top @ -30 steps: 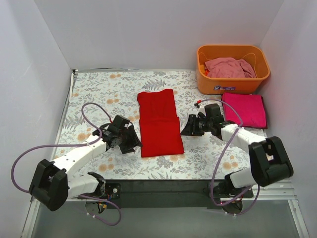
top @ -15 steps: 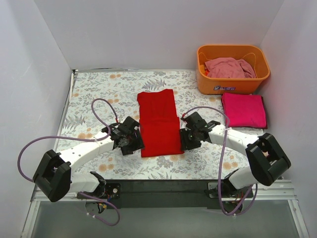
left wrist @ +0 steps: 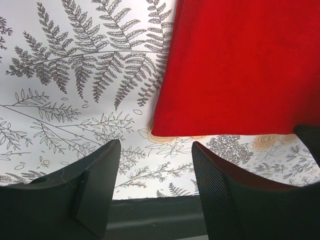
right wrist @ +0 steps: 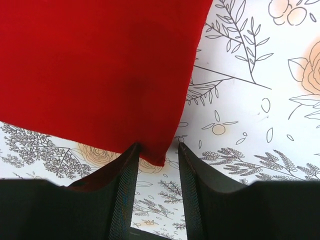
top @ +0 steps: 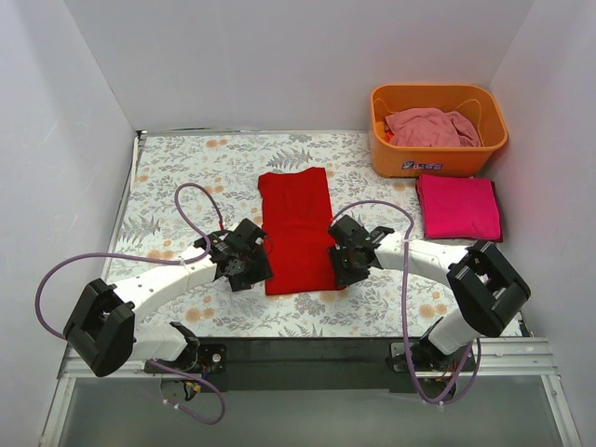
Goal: Fold and stack the t-shirts
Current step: Fold the tshirt
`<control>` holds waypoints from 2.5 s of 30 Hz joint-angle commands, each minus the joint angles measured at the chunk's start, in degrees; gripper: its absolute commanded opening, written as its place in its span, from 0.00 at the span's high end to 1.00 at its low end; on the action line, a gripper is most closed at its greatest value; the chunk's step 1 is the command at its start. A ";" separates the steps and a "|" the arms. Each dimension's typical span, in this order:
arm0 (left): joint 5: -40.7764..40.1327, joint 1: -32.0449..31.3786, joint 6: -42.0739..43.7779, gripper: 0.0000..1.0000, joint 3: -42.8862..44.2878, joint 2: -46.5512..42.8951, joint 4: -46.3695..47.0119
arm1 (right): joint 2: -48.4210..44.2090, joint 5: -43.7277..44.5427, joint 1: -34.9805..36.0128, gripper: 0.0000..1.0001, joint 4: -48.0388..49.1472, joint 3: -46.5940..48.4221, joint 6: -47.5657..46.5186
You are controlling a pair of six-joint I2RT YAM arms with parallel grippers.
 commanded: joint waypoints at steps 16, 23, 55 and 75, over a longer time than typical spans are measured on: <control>-0.83 -1.65 0.61 0.39 4.86 6.27 -1.00 | 5.64 2.57 3.04 0.99 -5.65 0.24 1.76; -0.48 -2.71 0.79 0.50 6.79 11.20 -1.27 | 5.90 2.22 3.39 0.99 -5.03 0.24 1.23; -0.39 -5.35 0.26 0.96 7.76 22.72 -5.04 | 6.78 0.99 3.57 0.99 -4.15 -0.02 0.44; 8.65 -47.60 -35.93 1.00 7.05 1.10 -32.72 | -20.98 -10.43 28.87 0.99 -28.49 0.50 21.25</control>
